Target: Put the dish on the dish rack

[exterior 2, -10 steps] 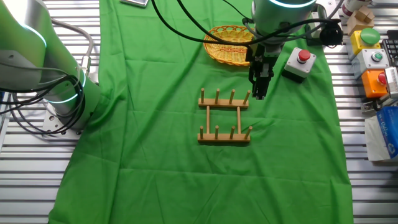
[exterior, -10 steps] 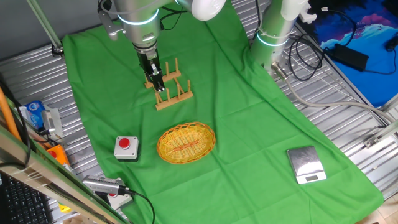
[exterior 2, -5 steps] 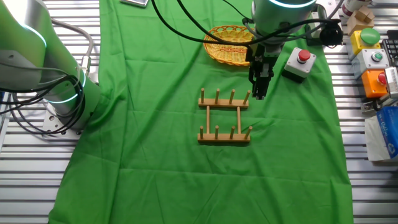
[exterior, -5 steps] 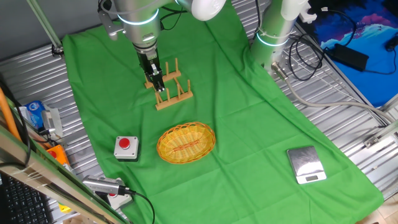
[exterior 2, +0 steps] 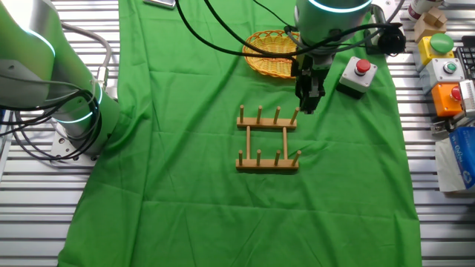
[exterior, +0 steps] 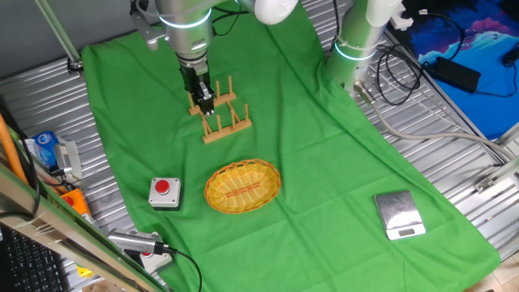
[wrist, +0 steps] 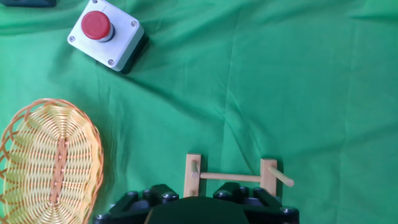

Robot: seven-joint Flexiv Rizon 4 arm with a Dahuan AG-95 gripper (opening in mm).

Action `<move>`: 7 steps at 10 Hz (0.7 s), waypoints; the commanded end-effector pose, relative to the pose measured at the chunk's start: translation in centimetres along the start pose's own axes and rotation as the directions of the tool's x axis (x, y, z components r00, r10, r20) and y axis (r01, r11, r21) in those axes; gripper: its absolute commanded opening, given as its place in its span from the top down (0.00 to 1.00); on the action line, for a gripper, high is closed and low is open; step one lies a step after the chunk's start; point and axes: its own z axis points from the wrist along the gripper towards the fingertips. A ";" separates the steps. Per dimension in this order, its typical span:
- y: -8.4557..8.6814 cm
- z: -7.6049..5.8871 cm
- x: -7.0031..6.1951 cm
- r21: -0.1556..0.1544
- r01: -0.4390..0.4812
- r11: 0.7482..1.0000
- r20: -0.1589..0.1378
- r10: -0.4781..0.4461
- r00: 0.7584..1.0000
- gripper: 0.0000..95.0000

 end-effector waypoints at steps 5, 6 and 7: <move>0.0 0.1 -0.2 0.001 0.006 1.000 -0.002 -0.006 1.000 1.00; 0.0 0.1 -0.2 0.001 0.006 1.000 -0.002 -0.006 1.000 1.00; 0.0 0.1 -0.2 0.001 0.006 1.000 -0.002 -0.006 1.000 1.00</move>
